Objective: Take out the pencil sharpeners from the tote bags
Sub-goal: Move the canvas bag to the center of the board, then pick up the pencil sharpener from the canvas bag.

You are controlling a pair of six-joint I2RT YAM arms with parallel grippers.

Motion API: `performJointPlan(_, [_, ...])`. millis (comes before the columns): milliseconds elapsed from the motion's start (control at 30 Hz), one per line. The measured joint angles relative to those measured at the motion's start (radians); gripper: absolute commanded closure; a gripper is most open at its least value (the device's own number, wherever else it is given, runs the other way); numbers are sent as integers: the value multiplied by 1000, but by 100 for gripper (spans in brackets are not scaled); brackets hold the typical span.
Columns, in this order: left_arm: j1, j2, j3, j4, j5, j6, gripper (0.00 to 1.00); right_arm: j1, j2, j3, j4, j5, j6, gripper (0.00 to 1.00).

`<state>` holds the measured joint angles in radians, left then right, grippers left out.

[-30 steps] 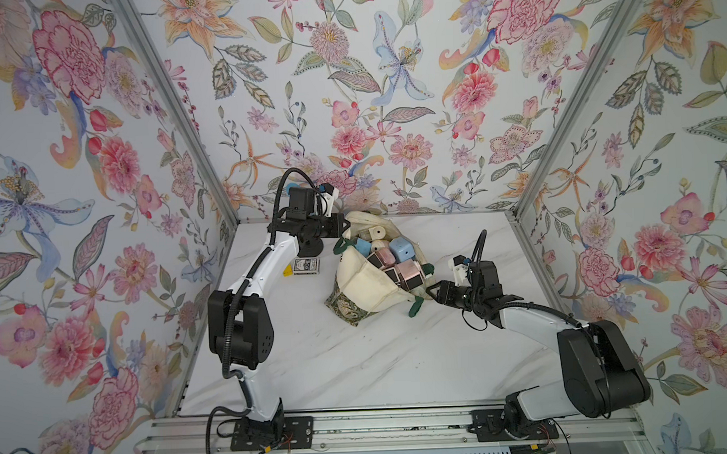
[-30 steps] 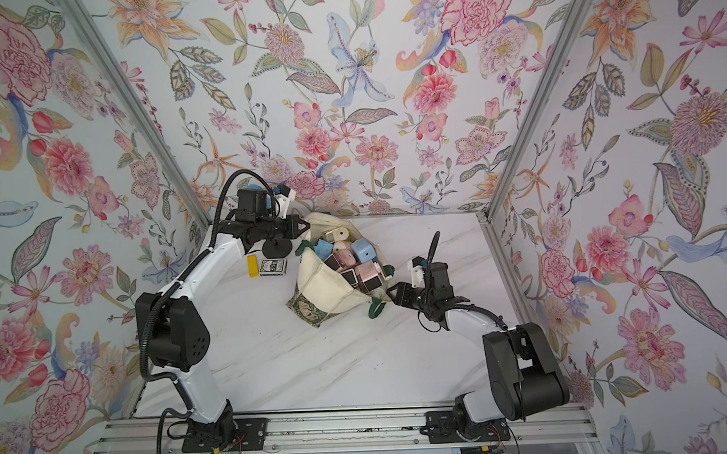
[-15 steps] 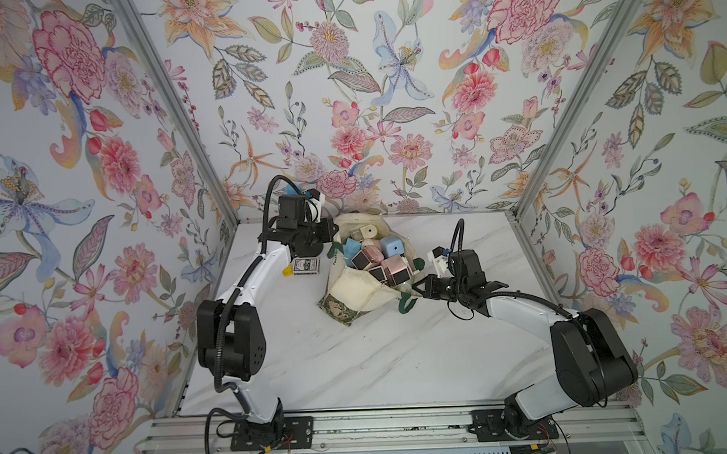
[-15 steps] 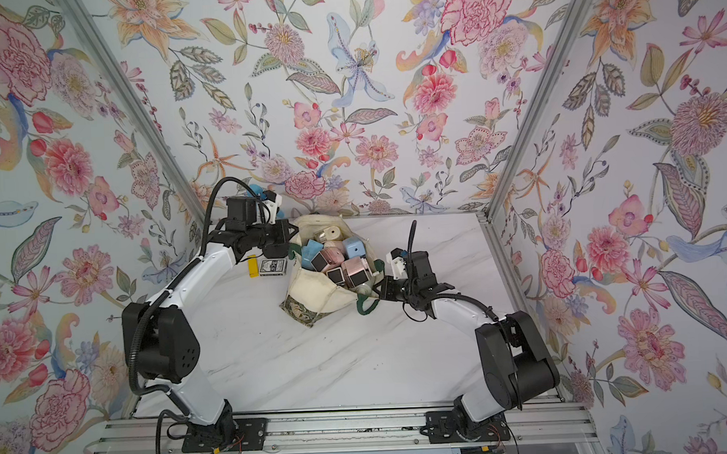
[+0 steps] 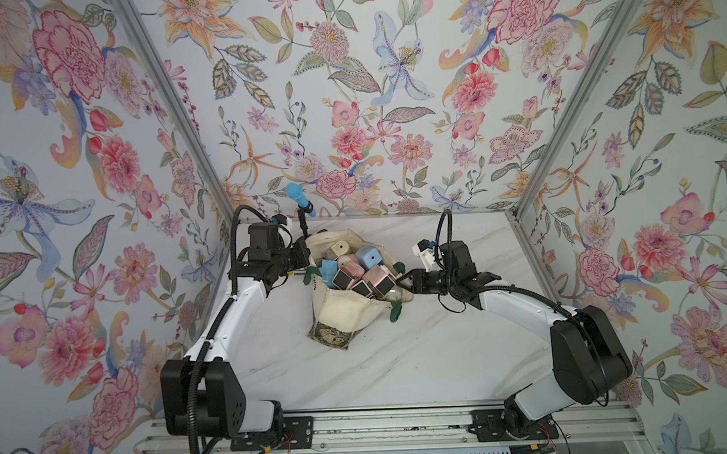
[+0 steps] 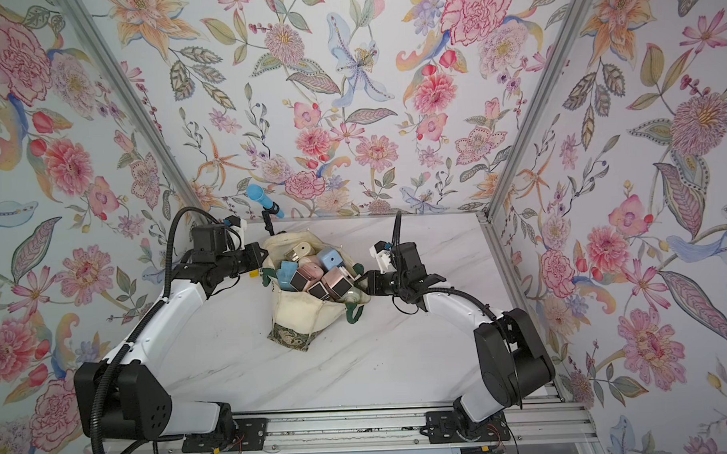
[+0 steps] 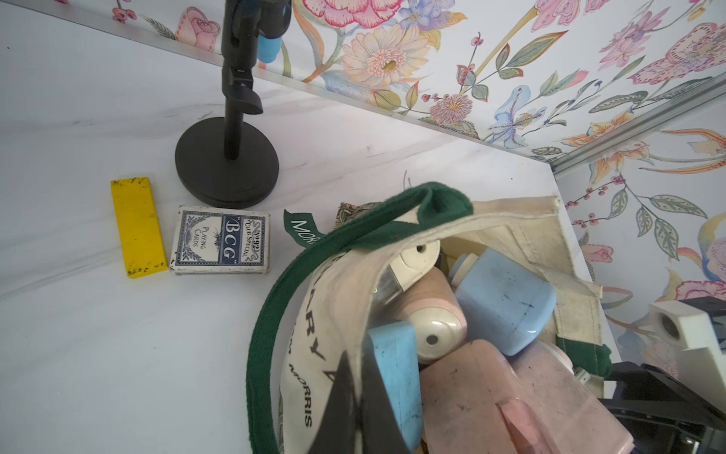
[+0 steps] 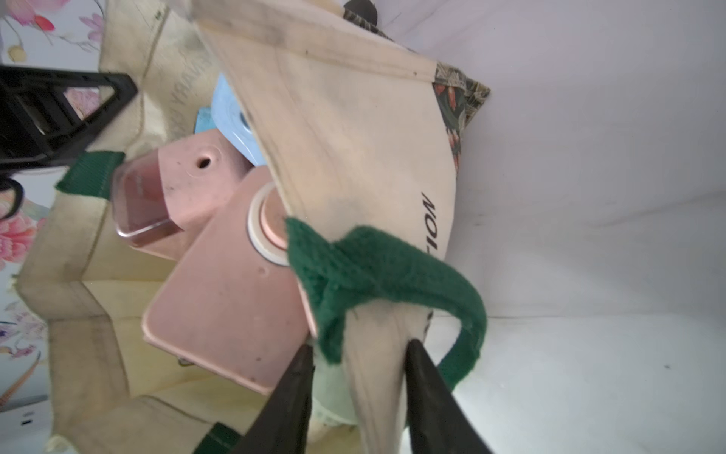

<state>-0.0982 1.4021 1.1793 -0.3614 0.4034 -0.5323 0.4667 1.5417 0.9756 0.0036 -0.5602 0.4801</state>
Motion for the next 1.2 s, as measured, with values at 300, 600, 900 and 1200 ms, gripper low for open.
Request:
performJointPlan(300, [-1, -31, -2, -59, -85, 2, 100, 15, -241, -49, -11, 154, -6, 18])
performJointPlan(600, [-21, -67, -61, -10, -128, 2, 100, 232, -366, -185, 131, 349, 177, 10])
performJointPlan(900, [-21, -77, -93, 24, -163, 20, 100, 256, -196, -190, 231, 419, 347, 11])
performJointPlan(1200, [-21, -97, -114, 22, -203, 43, 100, 286, -76, -85, 248, 414, 380, 11])
